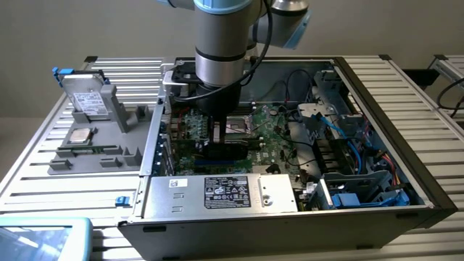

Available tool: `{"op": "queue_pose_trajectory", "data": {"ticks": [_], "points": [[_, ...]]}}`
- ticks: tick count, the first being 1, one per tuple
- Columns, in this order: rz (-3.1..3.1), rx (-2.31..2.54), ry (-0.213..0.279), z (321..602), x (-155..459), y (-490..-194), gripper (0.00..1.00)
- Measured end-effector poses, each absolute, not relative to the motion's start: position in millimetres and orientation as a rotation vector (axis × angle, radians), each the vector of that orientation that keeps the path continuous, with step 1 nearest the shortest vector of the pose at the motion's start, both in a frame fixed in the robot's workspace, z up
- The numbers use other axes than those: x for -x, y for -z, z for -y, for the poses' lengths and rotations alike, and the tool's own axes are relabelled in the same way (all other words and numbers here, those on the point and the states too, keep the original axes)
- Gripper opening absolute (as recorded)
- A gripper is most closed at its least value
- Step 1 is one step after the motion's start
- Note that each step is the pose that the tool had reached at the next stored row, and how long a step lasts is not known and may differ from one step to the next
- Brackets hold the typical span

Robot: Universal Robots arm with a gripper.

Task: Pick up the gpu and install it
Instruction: 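Insert the gpu into the slot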

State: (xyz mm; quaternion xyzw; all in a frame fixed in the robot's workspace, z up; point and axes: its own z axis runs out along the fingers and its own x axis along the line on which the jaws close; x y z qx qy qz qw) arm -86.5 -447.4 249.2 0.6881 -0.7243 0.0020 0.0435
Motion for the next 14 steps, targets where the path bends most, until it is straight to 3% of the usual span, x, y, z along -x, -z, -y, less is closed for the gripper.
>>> {"op": "queue_pose_trajectory", "data": {"ticks": [14], "points": [[2.215,-2.105,-0.007,449.1,86.3,-249.1,0.28]]}}
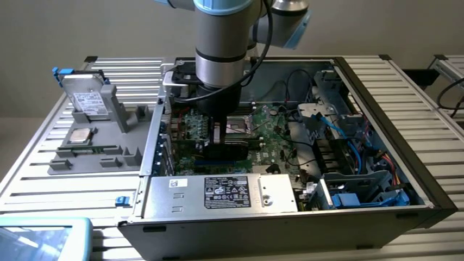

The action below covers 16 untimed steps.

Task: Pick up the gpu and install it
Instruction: 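Insert the gpu into the slot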

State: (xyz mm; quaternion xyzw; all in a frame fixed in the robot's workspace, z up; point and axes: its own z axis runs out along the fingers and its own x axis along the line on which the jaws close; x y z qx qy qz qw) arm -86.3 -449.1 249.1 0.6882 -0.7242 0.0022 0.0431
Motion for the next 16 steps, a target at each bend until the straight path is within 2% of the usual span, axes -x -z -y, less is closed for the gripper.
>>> {"op": "queue_pose_trajectory", "data": {"ticks": [16], "points": [[2.214,-2.105,-0.002,450.5,86.3,-247.6,0.28]]}}
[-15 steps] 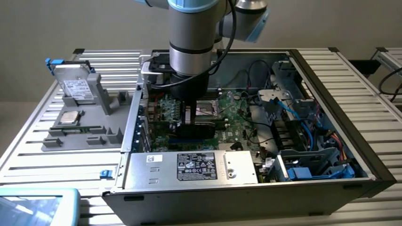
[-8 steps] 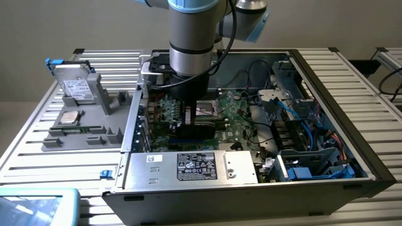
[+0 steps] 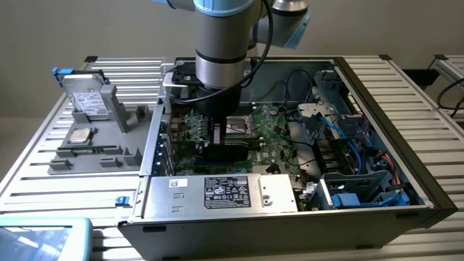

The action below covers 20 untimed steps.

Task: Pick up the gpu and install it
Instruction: 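Insert the gpu into the slot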

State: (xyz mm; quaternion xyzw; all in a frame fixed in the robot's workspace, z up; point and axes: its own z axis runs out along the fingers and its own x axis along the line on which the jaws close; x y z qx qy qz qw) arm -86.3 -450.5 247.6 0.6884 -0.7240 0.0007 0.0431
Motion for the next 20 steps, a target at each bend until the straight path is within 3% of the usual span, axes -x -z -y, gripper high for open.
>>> {"op": "queue_pose_trajectory", "data": {"ticks": [9,20], "points": [[2.222,-2.114,0.026,450.6,86.4,-246.9,0.28],[2.222,-2.115,0.027,452.3,86.1,-246.7,0.28]]}}
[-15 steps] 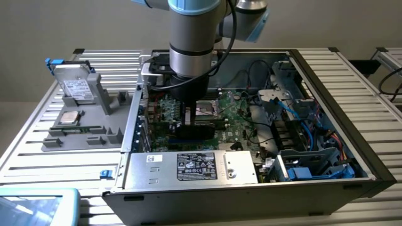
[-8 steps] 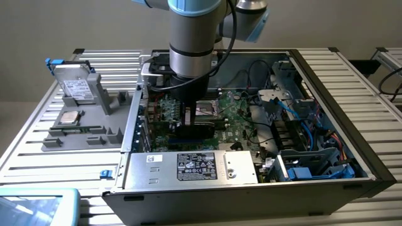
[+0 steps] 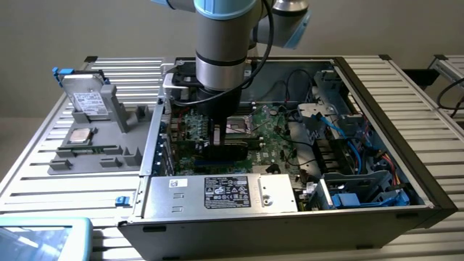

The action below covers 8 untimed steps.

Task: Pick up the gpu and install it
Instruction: 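Insert the gpu into the slot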

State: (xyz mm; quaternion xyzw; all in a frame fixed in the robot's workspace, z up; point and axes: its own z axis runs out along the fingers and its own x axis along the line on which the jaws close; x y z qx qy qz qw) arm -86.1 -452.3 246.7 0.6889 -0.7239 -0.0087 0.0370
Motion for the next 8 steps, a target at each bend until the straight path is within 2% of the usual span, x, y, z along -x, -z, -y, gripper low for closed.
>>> {"op": "queue_pose_trajectory", "data": {"ticks": [8], "points": [[2.223,-2.115,0.029,453.0,85.9,-246.3,0.28]]}}
